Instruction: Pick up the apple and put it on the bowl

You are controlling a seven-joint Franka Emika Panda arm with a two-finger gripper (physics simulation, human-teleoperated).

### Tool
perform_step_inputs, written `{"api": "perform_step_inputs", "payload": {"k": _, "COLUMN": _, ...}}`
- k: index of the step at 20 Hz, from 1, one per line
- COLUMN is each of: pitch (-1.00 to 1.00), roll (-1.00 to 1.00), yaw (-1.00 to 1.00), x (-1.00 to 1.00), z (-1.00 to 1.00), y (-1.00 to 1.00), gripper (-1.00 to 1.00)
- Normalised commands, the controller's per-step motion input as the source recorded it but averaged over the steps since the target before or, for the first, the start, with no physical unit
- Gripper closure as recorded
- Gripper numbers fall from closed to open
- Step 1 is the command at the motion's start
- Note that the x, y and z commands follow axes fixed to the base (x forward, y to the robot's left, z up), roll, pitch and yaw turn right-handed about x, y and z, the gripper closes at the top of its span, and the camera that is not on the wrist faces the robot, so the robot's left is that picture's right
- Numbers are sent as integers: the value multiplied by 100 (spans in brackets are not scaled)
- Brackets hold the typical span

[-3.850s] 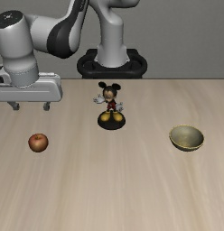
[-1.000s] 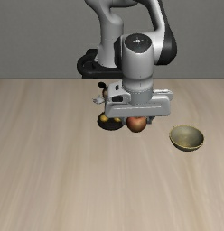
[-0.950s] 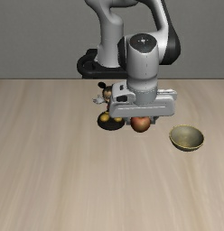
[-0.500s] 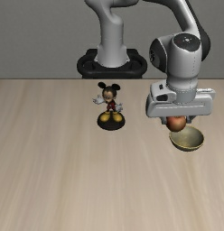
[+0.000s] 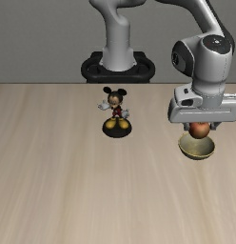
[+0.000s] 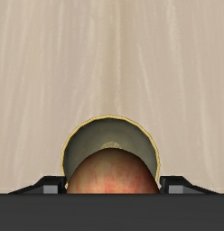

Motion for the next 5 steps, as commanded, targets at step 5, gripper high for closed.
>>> {"api": "perform_step_inputs", "payload": {"k": 5, "pitch": 0, "roll": 0, "yaw": 0, "x": 0, "z": 0, "y": 0, "gripper": -100}}
